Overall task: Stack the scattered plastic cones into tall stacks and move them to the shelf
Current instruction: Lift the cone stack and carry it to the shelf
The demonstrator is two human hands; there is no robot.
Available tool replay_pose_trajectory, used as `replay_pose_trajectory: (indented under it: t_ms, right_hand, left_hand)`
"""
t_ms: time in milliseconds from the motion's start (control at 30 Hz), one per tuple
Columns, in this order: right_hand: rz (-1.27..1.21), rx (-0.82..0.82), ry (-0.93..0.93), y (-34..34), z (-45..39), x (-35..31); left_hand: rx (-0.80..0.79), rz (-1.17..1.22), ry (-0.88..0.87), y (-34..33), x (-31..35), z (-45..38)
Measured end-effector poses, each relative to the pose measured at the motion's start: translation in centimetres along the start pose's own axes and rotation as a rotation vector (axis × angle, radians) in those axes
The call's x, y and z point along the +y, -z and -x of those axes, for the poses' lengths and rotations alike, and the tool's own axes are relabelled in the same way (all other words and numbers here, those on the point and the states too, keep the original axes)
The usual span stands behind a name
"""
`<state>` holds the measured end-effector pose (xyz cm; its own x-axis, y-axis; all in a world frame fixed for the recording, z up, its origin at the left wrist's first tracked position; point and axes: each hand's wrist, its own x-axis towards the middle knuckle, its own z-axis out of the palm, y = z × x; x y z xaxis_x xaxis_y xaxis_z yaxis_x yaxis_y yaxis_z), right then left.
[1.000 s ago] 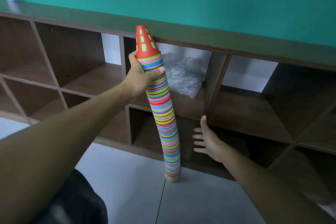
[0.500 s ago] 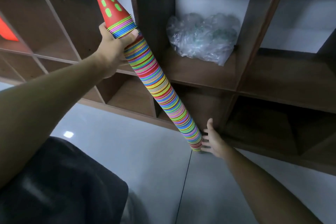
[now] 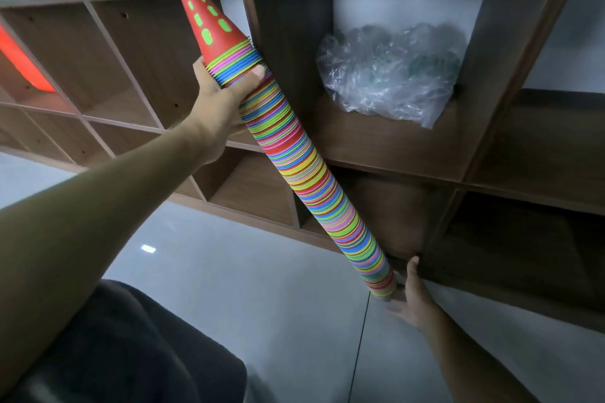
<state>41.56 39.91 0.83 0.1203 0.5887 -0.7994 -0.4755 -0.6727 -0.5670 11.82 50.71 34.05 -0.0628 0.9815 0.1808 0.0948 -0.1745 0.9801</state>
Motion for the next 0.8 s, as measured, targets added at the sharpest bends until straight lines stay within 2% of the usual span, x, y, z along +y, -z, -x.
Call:
replay_pose_trajectory:
  t_ms: [300,400,800]
  right_hand:
    - [-0.308,-0.068,-0.063,-1.5,-1.9,1.1]
    - [-0.406,-0.124,-0.009,-2.8,-2.1,1.2]
    - [-0.628,0.038,-0.040,-6.2,-2.3,3.4]
  left_hand:
    - [0.039,0.024,-0.061,-1.9,-0.2,-0.6]
    - [0.057,0.006,-0.078,-1.8,-0.6,-0.7]
    - [0.063,0.031,-0.089,-1.3,-1.0,-1.5]
